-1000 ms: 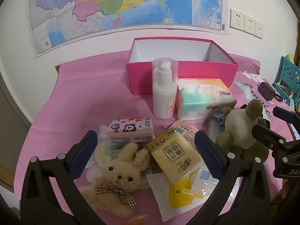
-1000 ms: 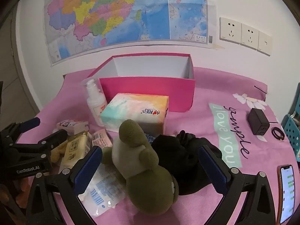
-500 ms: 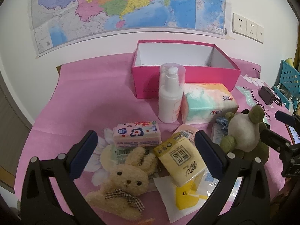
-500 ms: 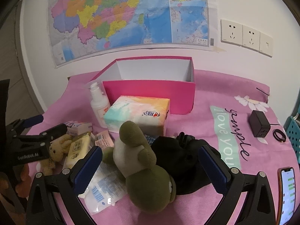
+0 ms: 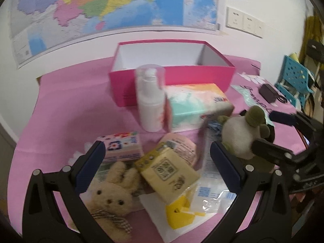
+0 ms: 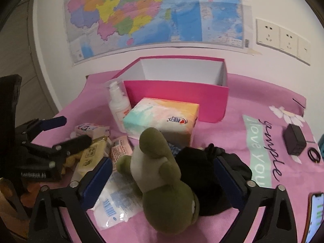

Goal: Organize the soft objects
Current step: 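Reach the right gripper toward the green-and-white plush toy, then grasp the green plush toy with the right gripper and lift it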

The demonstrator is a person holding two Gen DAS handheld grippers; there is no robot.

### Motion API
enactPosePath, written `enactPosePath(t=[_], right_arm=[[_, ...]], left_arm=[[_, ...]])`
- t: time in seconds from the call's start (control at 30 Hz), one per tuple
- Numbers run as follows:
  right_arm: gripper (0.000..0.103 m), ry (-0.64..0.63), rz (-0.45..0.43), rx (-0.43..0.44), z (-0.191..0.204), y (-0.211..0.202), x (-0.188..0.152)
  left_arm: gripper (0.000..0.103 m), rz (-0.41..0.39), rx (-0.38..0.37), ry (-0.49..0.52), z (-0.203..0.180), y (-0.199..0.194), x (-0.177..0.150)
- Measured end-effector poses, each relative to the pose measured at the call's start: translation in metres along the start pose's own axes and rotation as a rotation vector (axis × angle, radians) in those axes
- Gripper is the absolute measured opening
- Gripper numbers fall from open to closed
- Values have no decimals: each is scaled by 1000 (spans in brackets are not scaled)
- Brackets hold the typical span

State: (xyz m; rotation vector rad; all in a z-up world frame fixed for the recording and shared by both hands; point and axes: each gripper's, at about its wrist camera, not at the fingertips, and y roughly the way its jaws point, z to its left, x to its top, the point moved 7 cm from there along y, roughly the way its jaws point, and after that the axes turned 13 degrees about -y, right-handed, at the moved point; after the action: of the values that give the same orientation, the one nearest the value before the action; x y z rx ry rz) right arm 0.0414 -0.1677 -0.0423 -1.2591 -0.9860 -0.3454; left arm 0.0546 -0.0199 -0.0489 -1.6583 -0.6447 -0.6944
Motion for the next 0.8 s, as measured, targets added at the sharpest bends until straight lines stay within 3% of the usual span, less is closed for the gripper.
enactPosePath(t=[0.23,0.3,0.37,0.43,0.73,0.8], right_arm=[[67,6,28,79,-5,18,9],[49,5,39,105,-5,22,8],[40,2,38,129,-4,24,8],[39,-3,30,131,-3,22,9],[35,39,-43,197,-11,-1,20],[34,43,-60,210,-12,-6,26]], left_arm=[[101,40,-56,39,-12,10,-6],[101,40,-63,55,-14,12,-6],[100,47,-80,65,-16,13,-7],[94,52,-109,77,-21,13,-8],[92,89,-263,143,-48,7,-12],[86,95,-305,156,-55,3,-12]])
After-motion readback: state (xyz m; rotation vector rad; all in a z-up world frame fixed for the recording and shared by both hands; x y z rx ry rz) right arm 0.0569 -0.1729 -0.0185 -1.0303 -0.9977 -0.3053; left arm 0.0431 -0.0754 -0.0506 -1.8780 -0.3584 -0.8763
